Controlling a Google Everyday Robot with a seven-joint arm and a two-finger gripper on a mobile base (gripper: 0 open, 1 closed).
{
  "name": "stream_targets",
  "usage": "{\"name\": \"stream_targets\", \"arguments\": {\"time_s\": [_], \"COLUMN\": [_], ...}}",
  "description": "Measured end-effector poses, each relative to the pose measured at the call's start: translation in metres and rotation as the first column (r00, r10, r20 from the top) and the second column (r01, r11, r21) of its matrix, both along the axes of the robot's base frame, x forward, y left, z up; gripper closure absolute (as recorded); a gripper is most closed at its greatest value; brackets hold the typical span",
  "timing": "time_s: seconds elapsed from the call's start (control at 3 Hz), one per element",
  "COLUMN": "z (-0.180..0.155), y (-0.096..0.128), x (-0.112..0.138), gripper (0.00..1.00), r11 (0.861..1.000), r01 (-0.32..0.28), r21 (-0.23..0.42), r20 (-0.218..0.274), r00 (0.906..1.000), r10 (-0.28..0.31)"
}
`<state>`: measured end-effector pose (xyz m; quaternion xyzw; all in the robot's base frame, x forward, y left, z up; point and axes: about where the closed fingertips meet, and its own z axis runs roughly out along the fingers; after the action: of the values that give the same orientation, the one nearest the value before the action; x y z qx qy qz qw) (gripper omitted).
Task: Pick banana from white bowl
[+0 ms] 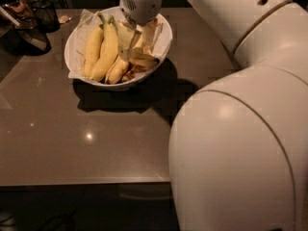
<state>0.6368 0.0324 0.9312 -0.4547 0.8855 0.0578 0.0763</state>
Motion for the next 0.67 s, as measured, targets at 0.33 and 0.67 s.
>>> {"name": "stream_targets", "arguments": {"time_s": [0.33,0.67], "z": [-0.0056,-0.0101], "y": [0.0001,-0.0009], "x": [0.0005,0.0006], "gripper": [0.39,0.41], "r11": [1.0,1.0], "r01": [-0.001,-0.005], "r21": [-0.002,-0.002], "r20": [-0.016,-0.03], "r00": [0.9999,0.9995], "r10": [0.001,0.005]}}
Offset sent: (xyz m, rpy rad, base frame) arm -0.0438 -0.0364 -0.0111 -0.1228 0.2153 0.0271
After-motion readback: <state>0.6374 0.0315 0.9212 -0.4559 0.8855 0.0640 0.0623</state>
